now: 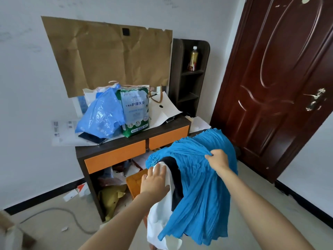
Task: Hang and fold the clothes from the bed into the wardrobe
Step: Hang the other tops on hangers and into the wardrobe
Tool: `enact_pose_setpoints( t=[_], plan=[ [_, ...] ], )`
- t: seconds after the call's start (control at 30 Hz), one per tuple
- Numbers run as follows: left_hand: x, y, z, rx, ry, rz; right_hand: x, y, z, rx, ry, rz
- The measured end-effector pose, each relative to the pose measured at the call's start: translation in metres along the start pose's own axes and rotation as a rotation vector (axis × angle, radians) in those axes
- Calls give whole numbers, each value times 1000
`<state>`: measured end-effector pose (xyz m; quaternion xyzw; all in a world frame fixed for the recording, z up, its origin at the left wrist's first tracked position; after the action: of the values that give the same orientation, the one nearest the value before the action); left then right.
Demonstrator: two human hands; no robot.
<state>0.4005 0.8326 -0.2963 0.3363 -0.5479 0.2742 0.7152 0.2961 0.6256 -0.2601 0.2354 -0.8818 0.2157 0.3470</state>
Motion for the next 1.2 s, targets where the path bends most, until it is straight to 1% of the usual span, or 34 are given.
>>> enact_pose_setpoints(
  t=[0.1, 0.23, 0.27, 0.33, 0.4, 0.43, 0.47, 0.5, 0.53, 0.57, 0.6, 0.63, 0.67, 0.7, 0.73, 0.8, 0.83, 0.9, 0.97, 1.03, 1.1, 1.2],
  plan=[
    [2, 0, 1, -4, 2, 5, 43, -15, -9, 97, 1, 210],
    [7, 0, 2, 18, 0, -13, 106, -27, -33, 218, -133, 443],
    [8, 1, 3, 25, 6, 0, 122, -29, -38, 241, -161, 486],
    [13, 6, 7, 33, 66, 93, 153, -26, -50, 302, -210, 556],
    [18, 10, 16, -5, 204, 180, 179, -19, -62, 336, -277, 617],
    [19, 11, 22, -19, 342, 160, 190, -14, -69, 337, -330, 638],
    [23, 16, 31, -9, 584, 71, 200, -9, -74, 337, -396, 644],
    [26, 22, 41, 48, 944, -110, 206, -4, -79, 339, -464, 625],
    [28, 29, 53, 140, 1330, -339, 210, 1, -83, 343, -527, 590],
    [30, 37, 64, 232, 1667, -569, 212, 8, -88, 351, -588, 538],
    [32, 46, 74, 288, 1910, -753, 213, 15, -90, 362, -642, 480],
    [32, 51, 82, 313, 2049, -863, 212, 22, -91, 374, -691, 408],
    [30, 53, 86, 335, 2130, -900, 209, 29, -92, 379, -741, 329],
    [30, 54, 87, 354, 2184, -914, 207, 37, -92, 388, -795, 240],
    [27, 53, 84, 387, 2227, -888, 205, 46, -91, 397, -857, 140],
    [23, 47, 75, 427, 2302, -743, 196, 61, -81, 399, -942, -25],
    [23, 43, 70, 429, 2326, -682, 189, 67, -72, 388, -941, -79],
    [23, 36, 63, 414, 2341, -632, 165, 79, -54, 317, -942, -160],
    [26, 30, 63, 406, 2303, -672, 137, 92, -41, 223, -907, -229],
    [31, 26, 66, 447, 2185, -712, 110, 103, -33, 181, -805, -299],
    [35, 26, 64, 464, 2056, -752, 89, 117, -34, 173, -730, -363],
    [42, 32, 52, 432, 1986, -747, 67, 131, -40, 205, -624, -461]
  ],
)
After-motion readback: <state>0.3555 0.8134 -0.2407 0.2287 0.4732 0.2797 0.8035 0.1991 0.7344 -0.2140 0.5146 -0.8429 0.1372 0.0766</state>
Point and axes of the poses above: each hand's wrist, its own y-axis away from the middle knuckle, its own x-axis out of the back of the hand, z = x × y, the point moved 2 cm from there along -y, towards the middle knuckle, and after that the axes turned 14 degrees about x, right-handed, at the moved point
